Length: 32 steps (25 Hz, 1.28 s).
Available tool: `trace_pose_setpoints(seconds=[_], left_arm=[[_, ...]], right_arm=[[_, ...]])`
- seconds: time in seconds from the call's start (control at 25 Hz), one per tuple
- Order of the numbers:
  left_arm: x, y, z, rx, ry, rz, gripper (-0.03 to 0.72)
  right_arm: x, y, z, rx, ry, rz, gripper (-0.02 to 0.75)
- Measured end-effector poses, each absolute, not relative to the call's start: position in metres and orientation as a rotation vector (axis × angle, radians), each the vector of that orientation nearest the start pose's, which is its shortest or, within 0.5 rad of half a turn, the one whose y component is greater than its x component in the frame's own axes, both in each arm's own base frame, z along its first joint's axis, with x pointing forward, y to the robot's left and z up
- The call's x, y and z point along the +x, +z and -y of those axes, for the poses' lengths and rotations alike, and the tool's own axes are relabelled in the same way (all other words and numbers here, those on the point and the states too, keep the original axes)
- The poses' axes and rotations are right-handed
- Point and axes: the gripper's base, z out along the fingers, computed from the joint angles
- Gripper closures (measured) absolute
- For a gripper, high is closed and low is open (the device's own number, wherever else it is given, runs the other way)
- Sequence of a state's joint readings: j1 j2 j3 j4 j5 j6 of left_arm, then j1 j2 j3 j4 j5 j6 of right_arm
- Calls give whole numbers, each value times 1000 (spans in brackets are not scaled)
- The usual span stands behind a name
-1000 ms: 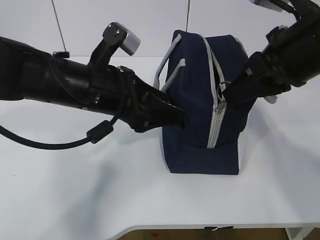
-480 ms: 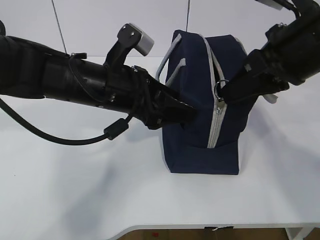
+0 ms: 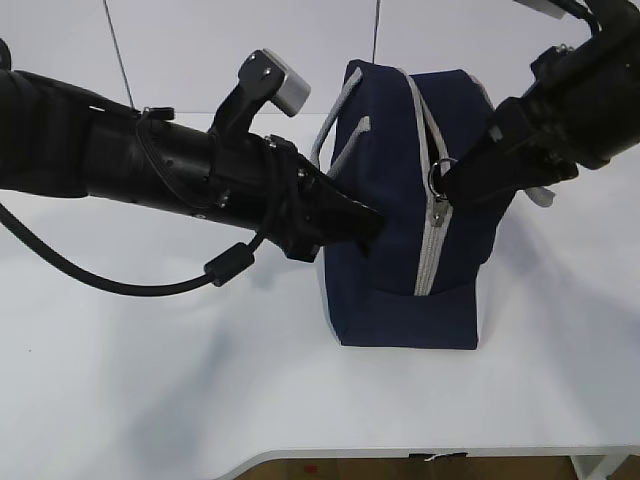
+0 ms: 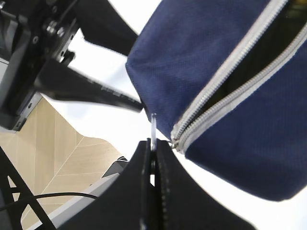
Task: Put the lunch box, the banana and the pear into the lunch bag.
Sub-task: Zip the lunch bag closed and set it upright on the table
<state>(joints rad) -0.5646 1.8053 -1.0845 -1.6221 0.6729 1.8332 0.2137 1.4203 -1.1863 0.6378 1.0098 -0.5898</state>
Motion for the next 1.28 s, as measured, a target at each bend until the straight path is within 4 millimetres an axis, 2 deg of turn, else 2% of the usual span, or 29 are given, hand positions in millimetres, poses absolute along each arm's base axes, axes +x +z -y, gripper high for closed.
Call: trace_pose_setpoints(seconds=[0.12, 0.2, 0.52, 0.88, 1.08, 1.28], left_arm=[[288, 218, 250, 1157, -939, -1825, 629], [288, 218, 250, 1157, -937, -1826, 678], [288, 218, 250, 1152, -939, -1827, 689], [289, 219, 250, 1148, -941, -1828, 690], [288, 219, 250, 1150, -945, -1826, 690], [287, 219, 251, 1159, -962, -1818, 690]], right_arm=[[270, 325, -105, -716, 689, -2449, 731], [270, 325, -105, -711, 691, -2452, 731], [272, 328, -106, -653, 702, -2459, 731], [280, 351, -104, -569, 662, -2433, 731], [292, 352, -105, -543, 635, -2448, 731], [314, 356, -108, -515, 613, -2447, 731]])
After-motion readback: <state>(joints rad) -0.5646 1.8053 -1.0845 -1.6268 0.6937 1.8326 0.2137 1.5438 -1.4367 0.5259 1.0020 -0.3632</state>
